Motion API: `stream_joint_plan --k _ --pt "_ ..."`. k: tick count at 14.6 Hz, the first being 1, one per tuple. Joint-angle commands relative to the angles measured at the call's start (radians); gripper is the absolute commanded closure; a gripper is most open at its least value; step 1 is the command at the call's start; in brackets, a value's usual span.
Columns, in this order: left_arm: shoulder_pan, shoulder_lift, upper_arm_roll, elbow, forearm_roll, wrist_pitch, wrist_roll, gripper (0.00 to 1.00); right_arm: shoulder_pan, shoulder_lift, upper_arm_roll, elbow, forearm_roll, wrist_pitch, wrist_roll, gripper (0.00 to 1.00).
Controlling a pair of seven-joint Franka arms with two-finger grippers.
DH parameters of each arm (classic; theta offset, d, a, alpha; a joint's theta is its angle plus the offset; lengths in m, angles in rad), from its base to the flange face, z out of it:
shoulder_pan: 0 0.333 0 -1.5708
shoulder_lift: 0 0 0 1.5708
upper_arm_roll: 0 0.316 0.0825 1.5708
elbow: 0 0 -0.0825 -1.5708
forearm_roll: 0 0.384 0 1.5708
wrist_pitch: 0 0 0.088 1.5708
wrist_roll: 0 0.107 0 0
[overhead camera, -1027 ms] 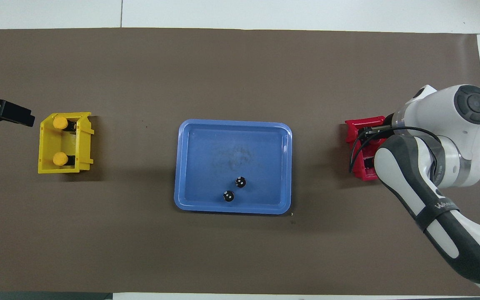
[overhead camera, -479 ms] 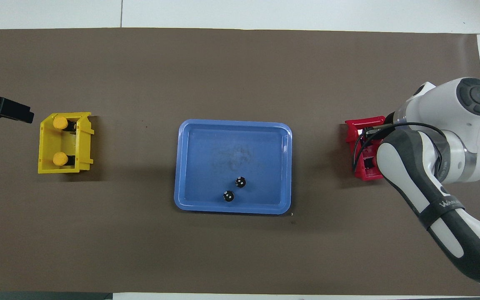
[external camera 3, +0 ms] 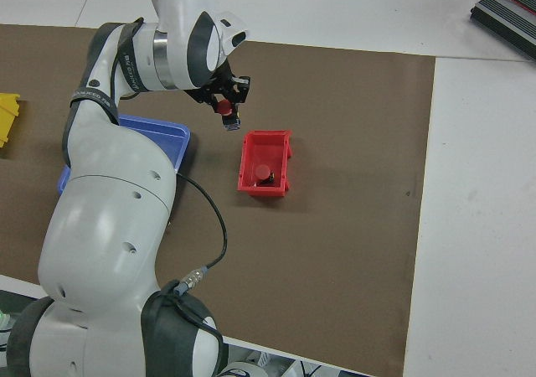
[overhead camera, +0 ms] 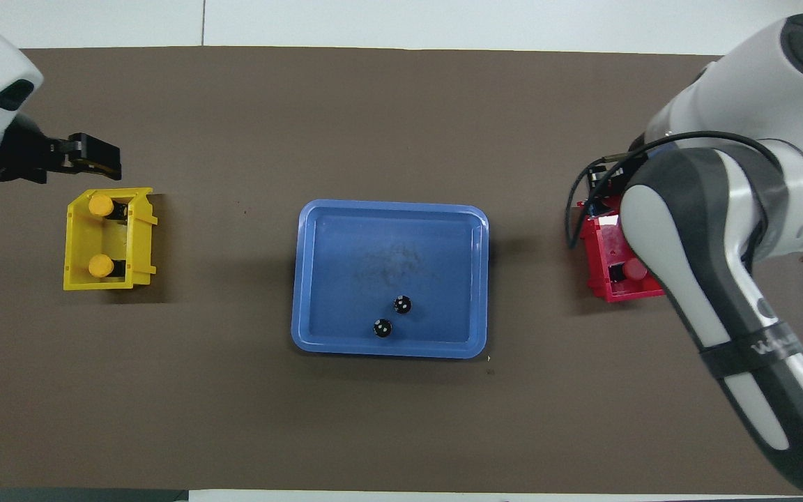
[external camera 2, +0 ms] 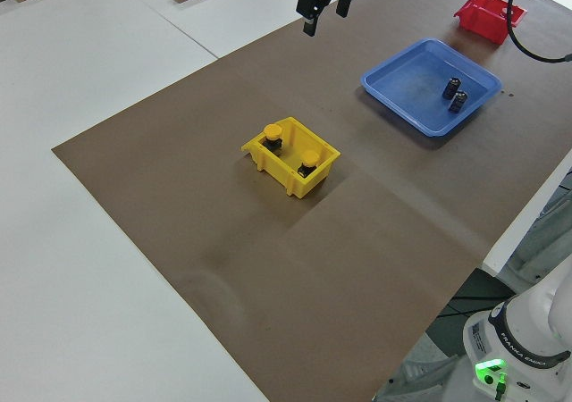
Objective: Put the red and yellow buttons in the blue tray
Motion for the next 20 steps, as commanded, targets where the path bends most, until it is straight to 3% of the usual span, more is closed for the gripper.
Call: stream_joint_plan --k 1,4,7,9,13,15,16,17,18,20 --pt "-0.058 -0.108 0.009 -0.235 0.000 0.184 -0.106 0.00 0.140 0.074 0.000 0.046 -0.003 0.075 0.238 0.65" --pt "-0.063 -0.121 0.013 -0.289 0.000 0.250 -0.100 0.00 0.257 0.126 0.002 0.032 -0.007 0.169 0.412 0.65" --pt "0.051 -0.086 0.016 -0.289 0.000 0.259 0.068 0.02 0.328 0.152 0.002 -0.009 -0.007 0.252 0.504 0.65" --pt "0.105 -0.041 0.016 -0.301 0.000 0.313 0.139 0.07 0.364 0.183 0.002 -0.014 -0.010 0.278 0.542 0.65" --pt "0.167 0.058 0.016 -0.298 0.000 0.449 0.251 0.21 0.371 0.163 0.002 -0.112 -0.010 0.342 0.542 0.63" --pt "0.185 0.100 0.018 -0.298 0.000 0.497 0.261 0.32 0.372 0.154 0.002 -0.153 -0.010 0.381 0.542 0.54" --pt "0.203 0.115 0.018 -0.298 0.000 0.514 0.283 0.33 0.372 0.149 0.002 -0.164 -0.010 0.394 0.542 0.44" --pt "0.207 0.129 0.018 -0.298 0.000 0.532 0.302 0.33 0.371 0.149 0.002 -0.155 -0.010 0.385 0.542 0.23" --pt "0.210 0.138 0.018 -0.298 0.000 0.545 0.305 0.33 0.369 0.151 0.000 -0.132 -0.012 0.370 0.539 0.14" --pt "0.219 0.141 0.018 -0.304 0.000 0.545 0.307 0.33 0.352 0.149 -0.007 -0.053 -0.018 0.277 0.529 0.09"
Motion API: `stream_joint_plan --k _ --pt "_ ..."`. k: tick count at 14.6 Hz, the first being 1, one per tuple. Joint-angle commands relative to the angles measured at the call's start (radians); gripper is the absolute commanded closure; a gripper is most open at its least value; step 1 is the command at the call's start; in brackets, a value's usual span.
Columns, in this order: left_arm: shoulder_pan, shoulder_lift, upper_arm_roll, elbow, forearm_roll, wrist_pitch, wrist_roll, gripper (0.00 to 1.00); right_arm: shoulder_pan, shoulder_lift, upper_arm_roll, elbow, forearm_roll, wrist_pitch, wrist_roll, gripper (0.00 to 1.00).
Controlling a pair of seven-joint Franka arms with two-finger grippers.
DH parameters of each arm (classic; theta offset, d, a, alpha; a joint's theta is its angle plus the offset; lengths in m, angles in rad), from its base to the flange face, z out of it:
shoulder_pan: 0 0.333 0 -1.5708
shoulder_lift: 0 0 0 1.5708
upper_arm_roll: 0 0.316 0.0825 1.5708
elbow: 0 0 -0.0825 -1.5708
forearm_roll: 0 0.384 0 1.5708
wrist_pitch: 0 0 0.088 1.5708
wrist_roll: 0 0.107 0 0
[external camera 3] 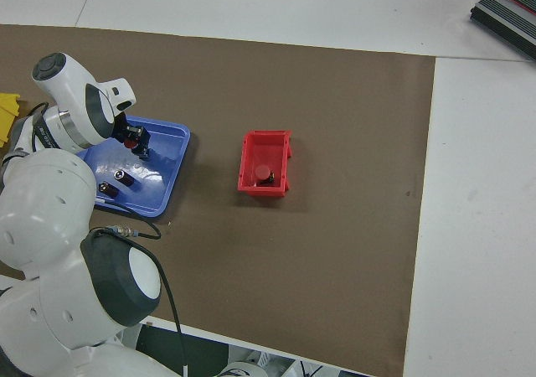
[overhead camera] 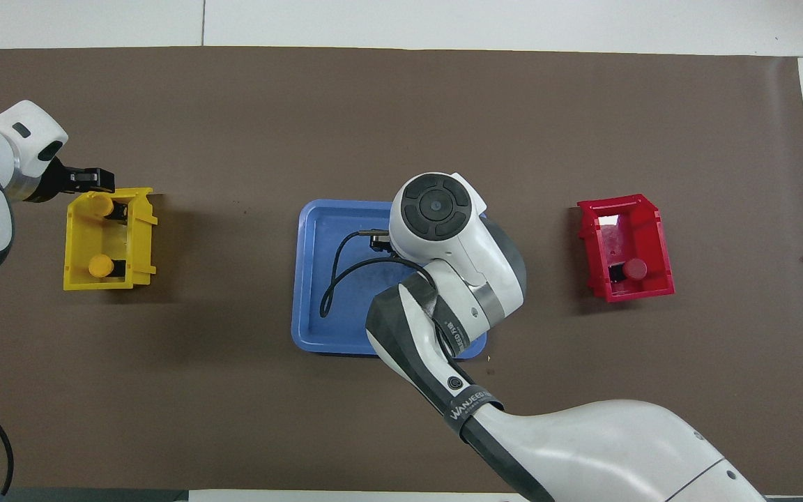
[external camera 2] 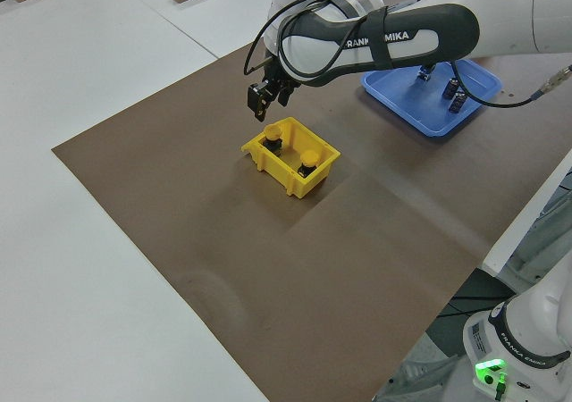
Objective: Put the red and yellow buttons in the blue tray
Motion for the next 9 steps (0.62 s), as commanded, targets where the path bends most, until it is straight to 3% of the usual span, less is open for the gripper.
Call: stream_joint_plan --k 1,3,5,8,9 --pt "0.017 -0.005 -0.005 -0.015 -0.001 0.020 0.020 0.33 -0.048 -0.043 -0.006 0.074 -0.041 -0.135 -0.028 0.09" --pt "0.007 -0.007 -0.006 -0.022 -0.001 0.018 0.018 0.32 -0.153 -0.136 -0.003 0.048 -0.048 -0.198 -0.187 0.10" --pt "0.003 -0.019 -0.005 -0.061 -0.001 0.023 0.021 0.32 -0.278 -0.243 0.000 -0.047 -0.038 -0.263 -0.346 0.10" --pt "0.003 -0.025 -0.006 -0.081 -0.001 0.023 0.028 0.32 -0.425 -0.383 -0.001 -0.231 -0.032 -0.240 -0.607 0.10" --pt "0.003 -0.026 -0.006 -0.084 -0.001 0.023 0.028 0.34 -0.468 -0.396 0.000 -0.265 -0.030 -0.212 -0.673 0.10"
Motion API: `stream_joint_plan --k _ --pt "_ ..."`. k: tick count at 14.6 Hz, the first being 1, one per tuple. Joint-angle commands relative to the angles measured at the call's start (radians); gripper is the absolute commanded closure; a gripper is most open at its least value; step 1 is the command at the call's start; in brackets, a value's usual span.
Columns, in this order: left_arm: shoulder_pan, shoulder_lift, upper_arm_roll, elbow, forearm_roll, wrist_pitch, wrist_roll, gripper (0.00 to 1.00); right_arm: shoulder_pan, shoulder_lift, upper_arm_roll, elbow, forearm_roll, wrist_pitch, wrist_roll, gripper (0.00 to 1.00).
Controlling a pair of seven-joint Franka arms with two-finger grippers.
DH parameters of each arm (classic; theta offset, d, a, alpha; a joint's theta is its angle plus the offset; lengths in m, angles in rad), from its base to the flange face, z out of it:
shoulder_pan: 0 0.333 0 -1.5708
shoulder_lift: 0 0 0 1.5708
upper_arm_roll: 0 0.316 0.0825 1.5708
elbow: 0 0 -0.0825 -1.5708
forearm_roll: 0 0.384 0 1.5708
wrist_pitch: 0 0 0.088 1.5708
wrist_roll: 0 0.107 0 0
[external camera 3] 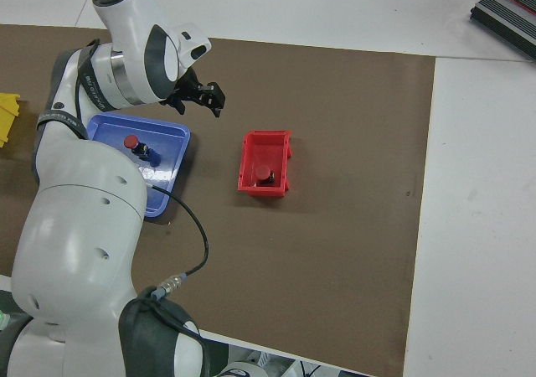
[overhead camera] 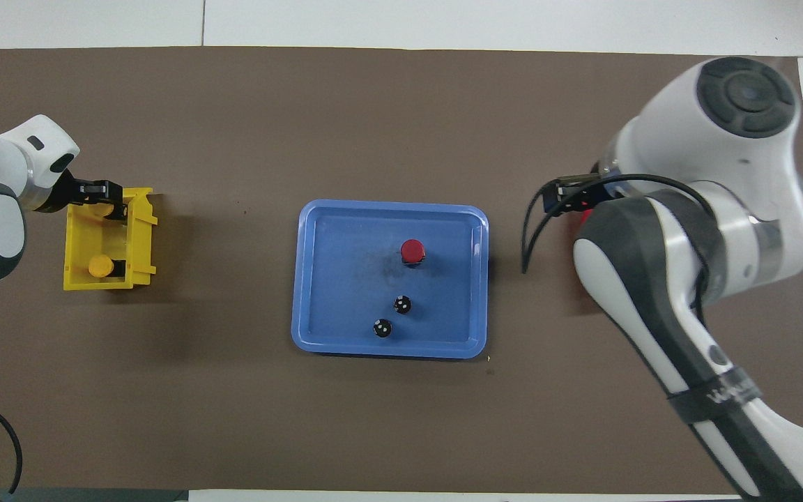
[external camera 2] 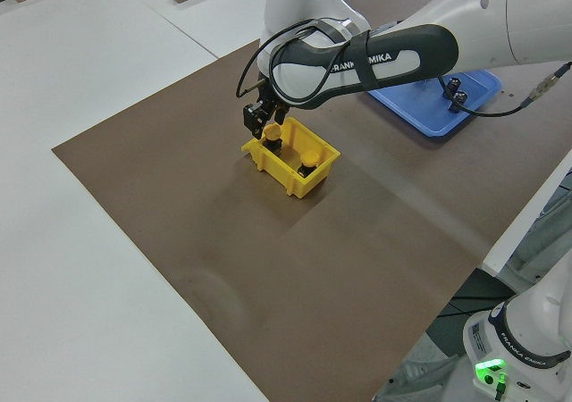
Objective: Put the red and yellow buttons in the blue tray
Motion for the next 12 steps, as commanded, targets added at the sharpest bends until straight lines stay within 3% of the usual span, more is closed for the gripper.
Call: stream_joint_plan --k 1,3,6,8,10,12 --pt "-0.002 -0.030 0.002 -0.038 -0.001 0.018 0.007 0.62 -0.087 -0.089 0.018 -0.185 0.012 0.112 -0.151 0.11" --pt "0.000 -0.027 0.002 -0.023 -0.001 0.006 0.005 0.98 -0.107 -0.113 0.018 -0.275 0.012 0.232 -0.167 0.17" --pt "0.000 -0.016 0.005 0.098 0.000 -0.124 0.004 0.99 -0.144 -0.119 0.018 -0.361 0.020 0.327 -0.200 0.23" --pt "-0.006 -0.015 0.004 0.263 0.057 -0.323 -0.001 0.99 -0.152 -0.112 0.018 -0.389 0.052 0.370 -0.205 0.27" --pt "-0.101 0.011 0.003 0.409 0.106 -0.512 -0.102 0.99 -0.152 -0.113 0.018 -0.432 0.054 0.431 -0.214 0.29" --pt "-0.240 0.010 0.000 0.398 0.103 -0.522 -0.337 0.99 -0.160 -0.112 0.018 -0.462 0.054 0.458 -0.217 0.31"
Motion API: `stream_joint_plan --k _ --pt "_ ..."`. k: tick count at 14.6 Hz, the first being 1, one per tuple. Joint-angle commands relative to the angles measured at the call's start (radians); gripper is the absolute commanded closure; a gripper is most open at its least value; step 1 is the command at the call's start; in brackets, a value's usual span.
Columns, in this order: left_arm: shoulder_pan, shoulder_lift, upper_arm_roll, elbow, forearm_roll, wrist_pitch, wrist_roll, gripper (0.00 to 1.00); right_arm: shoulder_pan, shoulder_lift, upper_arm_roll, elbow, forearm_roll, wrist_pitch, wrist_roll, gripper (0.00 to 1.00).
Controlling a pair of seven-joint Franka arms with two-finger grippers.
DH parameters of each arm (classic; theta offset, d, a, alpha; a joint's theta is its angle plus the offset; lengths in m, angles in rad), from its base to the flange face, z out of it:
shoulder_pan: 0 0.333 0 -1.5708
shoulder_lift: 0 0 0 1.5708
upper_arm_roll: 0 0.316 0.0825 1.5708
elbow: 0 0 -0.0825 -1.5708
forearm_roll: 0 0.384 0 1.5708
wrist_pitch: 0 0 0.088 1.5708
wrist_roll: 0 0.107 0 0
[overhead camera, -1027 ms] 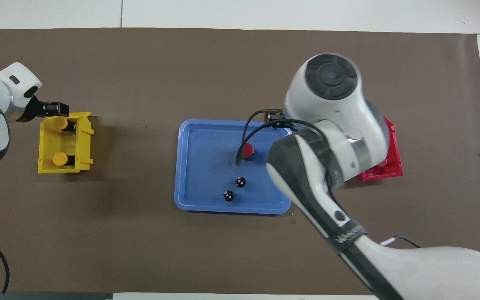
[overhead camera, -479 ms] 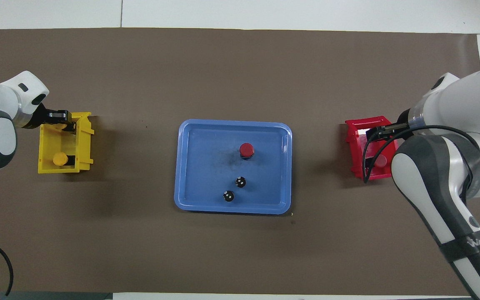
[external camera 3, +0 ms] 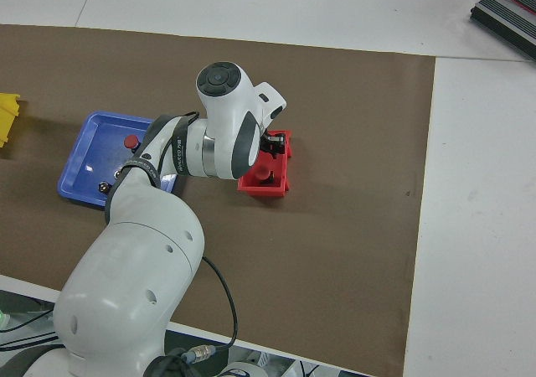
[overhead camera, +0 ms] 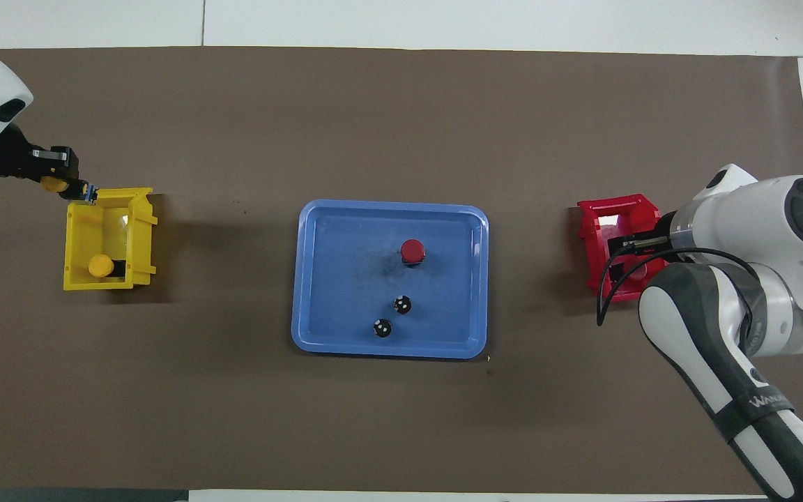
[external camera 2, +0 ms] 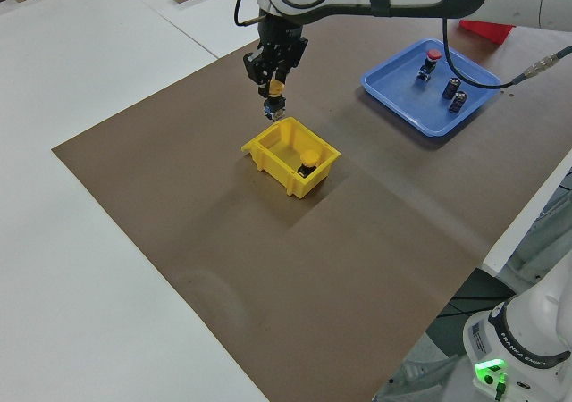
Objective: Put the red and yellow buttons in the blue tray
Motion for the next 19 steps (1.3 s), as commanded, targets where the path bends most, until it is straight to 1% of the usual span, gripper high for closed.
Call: stream_joint_plan --k 1,3,4,6,8,10,12,13,14,15,16,18,19 --pt "-0.202 0.013 0.003 -0.026 0.031 0.005 -0.318 0.99 -0.024 -0.030 0.014 -0.071 0.018 0.055 -0.032 0.32" --pt "-0.334 -0.036 0.001 -0.155 0.008 0.118 -0.502 0.99 -0.024 -0.033 0.014 -0.080 0.018 0.055 -0.032 0.33" --pt "-0.390 -0.040 0.001 -0.202 -0.015 0.159 -0.559 0.99 -0.024 -0.033 0.014 -0.082 0.018 0.055 -0.034 0.34" --pt "-0.482 -0.034 0.001 -0.246 -0.019 0.221 -0.647 0.99 -0.024 -0.039 0.014 -0.097 0.020 0.055 -0.044 0.36" --pt "-0.539 -0.015 0.001 -0.270 -0.036 0.279 -0.698 0.99 -0.026 -0.041 0.014 -0.105 0.020 0.055 -0.063 0.37" --pt "-0.554 -0.010 0.001 -0.296 -0.059 0.339 -0.707 0.99 -0.027 -0.042 0.014 -0.108 0.020 0.055 -0.072 0.39" --pt "-0.585 0.002 0.001 -0.296 -0.073 0.359 -0.745 0.99 -0.027 -0.047 0.014 -0.116 0.020 0.053 -0.081 0.41" --pt "-0.597 0.021 0.001 -0.295 -0.073 0.378 -0.770 0.99 -0.029 -0.048 0.012 -0.117 0.020 0.053 -0.099 0.42" --pt "-0.602 0.030 0.001 -0.293 -0.073 0.390 -0.773 0.99 -0.041 -0.048 0.012 -0.119 0.020 0.053 -0.122 0.44" --pt "-0.602 0.045 0.003 -0.287 -0.073 0.399 -0.775 0.99 -0.052 -0.048 0.014 -0.119 0.020 0.052 -0.133 0.47" --pt "-0.602 0.068 0.004 -0.277 -0.073 0.413 -0.776 0.99 -0.052 -0.048 0.014 -0.117 0.018 0.047 -0.136 0.52" --pt "-0.599 0.088 0.006 -0.267 -0.067 0.419 -0.775 0.98 -0.050 -0.047 0.014 -0.109 0.018 0.041 -0.136 0.62" --pt "-0.591 0.091 0.006 -0.269 -0.067 0.427 -0.766 0.92 -0.047 -0.044 0.014 -0.097 0.018 0.032 -0.136 0.65"
